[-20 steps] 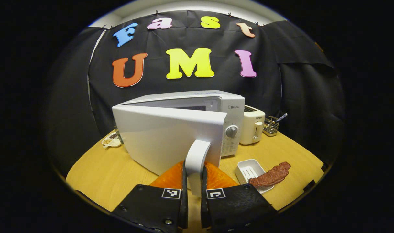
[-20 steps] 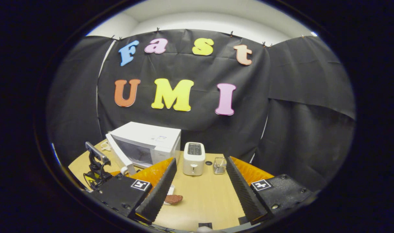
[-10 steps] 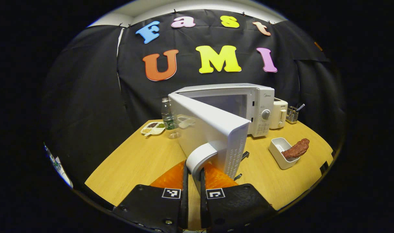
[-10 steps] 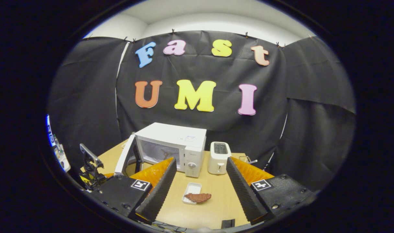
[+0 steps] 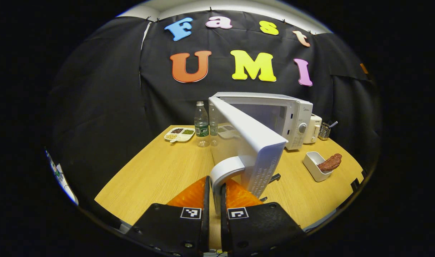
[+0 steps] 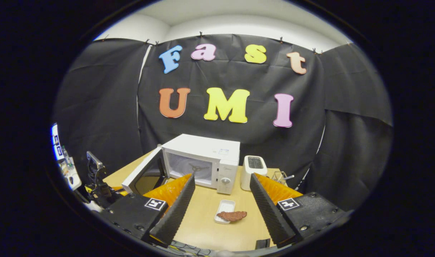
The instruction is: Open the microwave oven with the left hand, put the food in, and close the microwave oven.
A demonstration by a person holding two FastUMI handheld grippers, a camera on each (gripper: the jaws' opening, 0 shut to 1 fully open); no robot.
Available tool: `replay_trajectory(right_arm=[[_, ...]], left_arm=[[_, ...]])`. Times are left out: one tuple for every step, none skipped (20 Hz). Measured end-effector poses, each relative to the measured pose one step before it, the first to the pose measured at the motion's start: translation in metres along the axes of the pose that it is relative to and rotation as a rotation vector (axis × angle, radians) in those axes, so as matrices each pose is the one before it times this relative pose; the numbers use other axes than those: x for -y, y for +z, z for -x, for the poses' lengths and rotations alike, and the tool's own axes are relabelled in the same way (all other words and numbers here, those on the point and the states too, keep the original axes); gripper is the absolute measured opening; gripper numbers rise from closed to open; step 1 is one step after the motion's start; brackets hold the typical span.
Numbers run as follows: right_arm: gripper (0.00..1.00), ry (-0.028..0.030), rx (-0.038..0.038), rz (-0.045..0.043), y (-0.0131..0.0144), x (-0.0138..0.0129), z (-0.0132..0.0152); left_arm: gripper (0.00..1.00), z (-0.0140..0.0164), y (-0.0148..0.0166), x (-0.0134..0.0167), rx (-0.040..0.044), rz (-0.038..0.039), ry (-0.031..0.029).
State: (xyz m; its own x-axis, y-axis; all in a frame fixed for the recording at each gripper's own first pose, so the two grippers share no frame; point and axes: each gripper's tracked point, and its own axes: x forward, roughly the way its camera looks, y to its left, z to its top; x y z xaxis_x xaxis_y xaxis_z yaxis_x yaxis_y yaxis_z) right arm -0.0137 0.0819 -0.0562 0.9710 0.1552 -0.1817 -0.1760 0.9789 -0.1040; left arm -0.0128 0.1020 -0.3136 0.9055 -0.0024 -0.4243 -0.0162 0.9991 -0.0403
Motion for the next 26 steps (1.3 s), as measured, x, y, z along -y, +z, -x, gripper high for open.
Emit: replay_trajectory(right_arm=[[0.99, 0.00494, -0.00295, 0.00068, -0.00159, -0.00487, 0.00110], [0.99, 0.00010, -0.00314, 0.00200, -0.00225, -0.00401, 0.00158], [0.99, 0.00015, -0.00220, 0.00099, -0.00086, -0.00141, 0.00156], [0.99, 0.00161, -0.00286, -0.00046, -0.00197, -0.00166, 0.00103], [0.99, -0.00035, 0.00048, -0.00048, -0.00053, -0.00121, 0.00044], [0.99, -0.00219, -0.00239, 0.00089, -0.00142, 0.00032, -0.00010], [0.99, 0.00076, -0.00218, -0.00140, -0.00134, -0.00138, 0.00010], [0.99, -0.00008, -0.00128, -0.00126, -0.00189, -0.00076, -0.00064], [0.99, -0.00120, -0.00166, 0.00193, -0.00139, 0.00021, -0.00050], [0.99, -0.00402, -0.00560, 0.00405, -0.00447, 0.00203, -0.00139], [0.99, -0.00362, -0.00809, -0.00272, -0.00419, 0.00194, -0.00046], [0.99, -0.00047, -0.00859, -0.00696, -0.00585, 0.00132, -0.00131], [0.99, -0.00144, -0.00979, -0.00671, -0.00483, 0.00107, -0.00126], [0.99, -0.00054, -0.00517, -0.00269, -0.00513, 0.00140, -0.00208], [0.99, -0.00606, -0.00455, 0.00194, -0.00468, 0.00353, -0.00169], [0.99, -0.00428, -0.01021, 0.00280, -0.00657, 0.00394, -0.00310], [0.99, -0.00583, -0.00778, -0.00217, -0.00858, 0.00463, -0.00481], [0.99, -0.00483, -0.01342, -0.00719, -0.01025, 0.00369, -0.00363], [0.99, -0.00543, -0.02124, -0.00905, -0.01290, 0.00502, -0.00686], [0.99, 0.00300, -0.01922, -0.01367, -0.01460, 0.00444, -0.00703], [0.99, 0.00039, -0.02446, -0.01541, -0.01395, 0.00260, -0.00891], [0.99, 0.00812, -0.02043, -0.01596, -0.01486, 0.00501, -0.01199], [0.99, 0.00894, -0.02070, -0.01726, -0.01597, 0.00412, -0.01190], [0.99, -0.00073, -0.03091, -0.01489, -0.01658, 0.00696, -0.01100], [0.99, 0.00240, -0.02706, -0.01533, -0.01689, 0.00850, -0.01360], [0.99, 0.00020, -0.02702, -0.01452, -0.01426, 0.00702, -0.01153]], left_arm=[[0.13, 0.00000, -0.00077, -0.00148, -0.00663, 0.00810, -0.00772], [0.13, 0.00110, -0.00006, -0.00395, -0.00106, 0.00425, -0.00435], [0.13, 0.00168, -0.00117, -0.00254, -0.00298, 0.00730, -0.00997], [0.13, 0.00419, 0.00208, -0.00415, 0.01054, 0.00266, -0.00812], [0.15, 0.00203, 0.00117, -0.00511, 0.01275, -0.00839, 0.01009], [0.25, -0.00025, -0.00104, -0.00837, 0.00209, -0.00962, 0.00716], [0.33, 0.00158, -0.00046, -0.00699, -0.00733, 0.00125, 0.00789], [0.51, 0.00079, -0.00042, -0.00854, -0.00433, 0.01508, 0.00142], [0.59, 0.00220, 0.00085, -0.00655, 0.00285, 0.00337, 0.01257], [0.73, 0.00300, 0.00045, -0.00778, 0.00562, -0.00857, 0.01256], [0.90, 0.00003, -0.00212, -0.00535, -0.00482, -0.00839, 0.00461], [0.96, 0.00092, 0.00079, -0.00733, 0.00139, -0.00639, 0.01317], [0.96, 0.00139, 0.00110, -0.00514, -0.00582, 0.00273, 0.00797], [0.96, 0.00249, -0.00039, -0.00388, -0.00393, -0.00185, 0.01051], [0.96, 0.00307, 0.00088, -0.00535, 0.00410, -0.01548, 0.01924], [0.96, 0.00373, -0.00046, -0.00832, 0.00318, -0.02408, 0.02854], [0.96, 0.00433, 0.00106, -0.00865, 0.00719, -0.01691, 0.02181], [0.96, 0.00562, -0.00085, -0.00617, -0.00695, 0.00283, 0.00851], [0.96, 0.00499, -0.00195, -0.01085, -0.00924, 0.00169, 0.02191], [0.96, 0.00253, -0.00269, -0.00706, -0.01298, 0.00494, 0.01298], [0.96, 0.00458, 0.00089, -0.00754, -0.00020, 0.00629, 0.01848], [0.96, 0.00704, 0.00185, -0.00469, -0.00303, 0.00607, 0.01322], [0.96, 0.00693, 0.00373, -0.00260, 0.00256, 0.00688, 0.01152], [0.96, 0.00863, 0.00596, -0.00001, 0.00754, 0.00873, 0.00842], [0.96, 0.00861, 0.00666, 0.00342, 0.00541, 0.01463, -0.00111], [0.96, 0.00894, 0.00879, 0.00663, 0.00868, 0.01587, -0.00465]])
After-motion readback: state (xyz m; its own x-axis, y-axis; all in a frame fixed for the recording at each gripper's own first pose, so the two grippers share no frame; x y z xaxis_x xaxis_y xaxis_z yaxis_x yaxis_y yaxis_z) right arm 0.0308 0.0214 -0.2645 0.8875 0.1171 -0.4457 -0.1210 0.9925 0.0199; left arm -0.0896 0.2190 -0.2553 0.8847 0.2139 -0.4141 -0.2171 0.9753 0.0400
